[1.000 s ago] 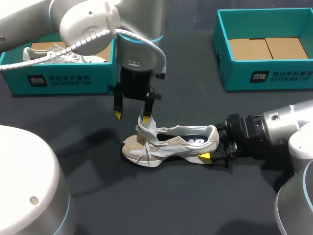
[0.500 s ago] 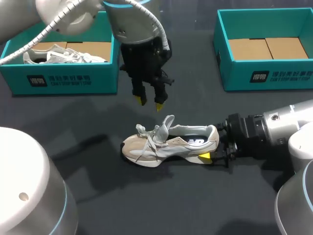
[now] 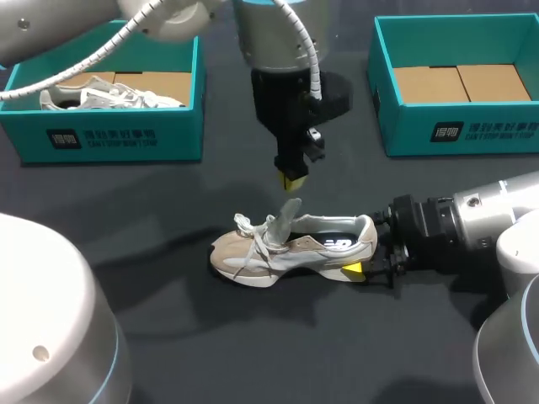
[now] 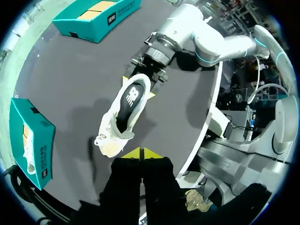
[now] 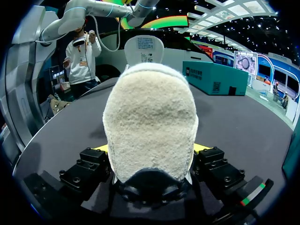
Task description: Take the shoe out of the shoebox, open the shoe tongue, remove and reinsert the insole, then place the shoe into the shoebox
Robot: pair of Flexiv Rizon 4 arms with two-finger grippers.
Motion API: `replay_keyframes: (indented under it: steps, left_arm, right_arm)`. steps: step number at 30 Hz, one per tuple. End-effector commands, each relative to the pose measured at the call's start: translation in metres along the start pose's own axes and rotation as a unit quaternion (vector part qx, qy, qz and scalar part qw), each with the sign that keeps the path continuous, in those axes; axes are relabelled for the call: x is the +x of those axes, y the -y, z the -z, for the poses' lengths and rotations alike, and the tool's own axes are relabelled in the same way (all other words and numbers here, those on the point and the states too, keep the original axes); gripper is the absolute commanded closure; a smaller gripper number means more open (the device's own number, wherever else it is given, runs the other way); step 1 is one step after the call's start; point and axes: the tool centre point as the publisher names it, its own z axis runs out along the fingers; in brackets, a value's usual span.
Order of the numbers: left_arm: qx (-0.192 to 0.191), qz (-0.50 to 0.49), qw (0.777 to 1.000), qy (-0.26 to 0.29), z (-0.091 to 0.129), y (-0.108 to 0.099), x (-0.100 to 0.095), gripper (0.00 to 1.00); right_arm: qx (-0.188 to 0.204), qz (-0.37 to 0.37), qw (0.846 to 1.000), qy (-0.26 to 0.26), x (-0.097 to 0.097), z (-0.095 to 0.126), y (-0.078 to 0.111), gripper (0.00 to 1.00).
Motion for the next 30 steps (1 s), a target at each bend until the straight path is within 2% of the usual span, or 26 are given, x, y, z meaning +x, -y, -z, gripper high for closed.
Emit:
replay_keyframes:
  steps: [1,3,5,9,21,23,25,29,30]
  left_arm:
    - [-0.019,-0.095,0.995,0.005,-0.002,0.007,-0.001,1.0]
    - [0.0,-0.145,0.989,-0.009,-0.008,0.01,-0.002,1.0]
    - [0.034,-0.172,0.984,-0.013,-0.014,0.012,-0.003,1.0]
    - [0.078,-0.225,0.971,-0.025,-0.039,0.025,-0.006,1.0]
    - [0.081,-0.232,0.969,-0.028,-0.043,0.027,-0.007,1.0]
    - [0.079,-0.256,0.963,-0.04,-0.057,0.033,-0.007,1.0]
    - [0.082,-0.264,0.961,-0.018,-0.075,0.039,-0.007,1.0]
    - [0.108,-0.293,0.95,-0.021,-0.101,0.046,-0.011,1.0]
    - [0.108,-0.293,0.95,-0.021,-0.101,0.046,-0.011,1.0]
  right_arm:
    - [0.001,0.0,1.0,0.0,0.0,-0.001,0.002,1.0]
    - [0.001,0.0,1.0,0.0,0.0,-0.001,0.002,1.0]
    - [0.001,0.0,1.0,0.0,0.0,-0.001,0.002,1.0]
    - [0.001,0.0,1.0,0.0,0.0,-0.001,0.002,1.0]
    - [0.001,0.0,1.0,0.0,0.0,-0.001,0.002,1.0]
    - [0.001,0.0,1.0,0.0,0.0,-0.001,0.002,1.0]
    - [0.001,0.0,1.0,0.0,0.0,-0.001,0.002,1.0]
    - [0.001,0.0,1.0,0.0,0.0,-0.001,0.002,1.0]
    - [0.001,0.0,1.0,0.0,0.0,-0.001,0.002,1.0]
